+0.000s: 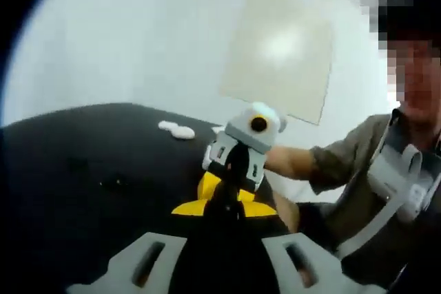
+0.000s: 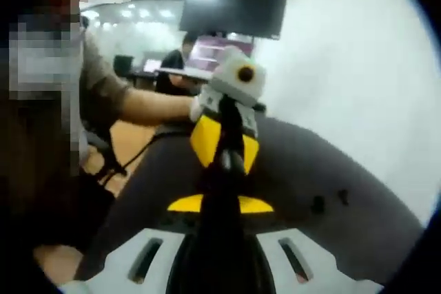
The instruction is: Pick up three earphones and place each one into its charging case using tactile feedback, ensure that each earphone is properly inserted and securely positioned inside the case.
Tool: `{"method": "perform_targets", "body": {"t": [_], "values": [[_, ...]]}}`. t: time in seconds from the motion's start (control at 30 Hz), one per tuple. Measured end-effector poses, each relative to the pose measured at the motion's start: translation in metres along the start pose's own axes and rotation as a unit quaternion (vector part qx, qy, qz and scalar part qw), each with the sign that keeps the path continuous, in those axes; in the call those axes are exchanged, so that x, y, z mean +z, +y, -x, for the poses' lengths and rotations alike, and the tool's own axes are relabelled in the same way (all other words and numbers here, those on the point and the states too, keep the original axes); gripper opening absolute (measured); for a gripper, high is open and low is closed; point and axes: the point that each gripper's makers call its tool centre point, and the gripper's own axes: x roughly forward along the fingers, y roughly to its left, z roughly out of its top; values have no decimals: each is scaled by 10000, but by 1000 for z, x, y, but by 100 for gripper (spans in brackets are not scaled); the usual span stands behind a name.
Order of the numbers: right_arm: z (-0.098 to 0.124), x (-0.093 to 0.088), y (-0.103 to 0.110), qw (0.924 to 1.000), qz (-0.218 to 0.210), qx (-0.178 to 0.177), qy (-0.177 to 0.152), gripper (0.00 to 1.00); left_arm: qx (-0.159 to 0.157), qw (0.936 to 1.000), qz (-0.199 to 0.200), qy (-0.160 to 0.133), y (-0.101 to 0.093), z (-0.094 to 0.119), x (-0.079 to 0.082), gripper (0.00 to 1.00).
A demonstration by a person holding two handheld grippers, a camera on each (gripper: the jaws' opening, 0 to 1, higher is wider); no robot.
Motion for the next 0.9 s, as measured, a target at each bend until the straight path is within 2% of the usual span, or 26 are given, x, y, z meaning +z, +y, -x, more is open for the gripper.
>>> {"method": "perform_targets", "body": {"t": [0.03, 0.07, 0.1, 0.13, 0.17, 0.23, 0.27, 0.3, 0.37, 0.47, 0.6, 0.67, 0.7, 0.9], "values": [[0, 1, 2, 10000, 3, 50, -53, 17, 230, 9993, -62, -277, 6, 3, 9, 16], [0, 1, 4, 9999, -1, 115, -25, 17, 499, 9979, -167, -366, 18, 7, 11, 14], [0, 2, 3, 9999, 0, 90, -67, 17, 560, 9972, -152, -471, 22, 10, 13, 14], [0, 2, 2, 9998, -116, 121, -63, 17, 453, 9971, 46, -614, 20, 12, 16, 15], [1, 1, 2, 9997, -193, 131, -35, 17, 398, 9970, 69, -663, 21, 15, 17, 16], [0, 0, 1, 9978, -629, 189, -58, 18, 351, 9976, 49, -597, 21, 17, 14, 19], [-1, 0, 0, 9974, -683, 232, -66, 18, 325, 9980, 15, -542, 20, 16, 11, 23], [-1, 0, -1, 9971, -717, 248, -69, 18, 262, 9989, -49, -374, 17, 15, 4, 28], [-2, -1, -2, 9963, -807, 275, -71, 18, -5, 10000, -52, -7, 4, 11, -10, 28], [-2, -1, -1, 9970, -720, 258, -79, 18, 88, 9989, -39, 468, 7, 6, -28, 24], [-5, 0, 0, 9986, -487, 209, -87, 18, 58, 9979, -36, 639, 7, 0, -35, 18], [-8, 1, -1, 9985, -508, 187, -75, 18, 52, 9970, -215, 742, 7, 0, -39, 16], [-9, 1, -2, 9984, -539, 181, -60, 18, 89, 9965, -347, 758, 6, 0, -40, 16], [-9, -1, -4, 9987, -497, 101, 17, 19, 107, 9957, -522, 753, 9, 4, -36, 14]]}}
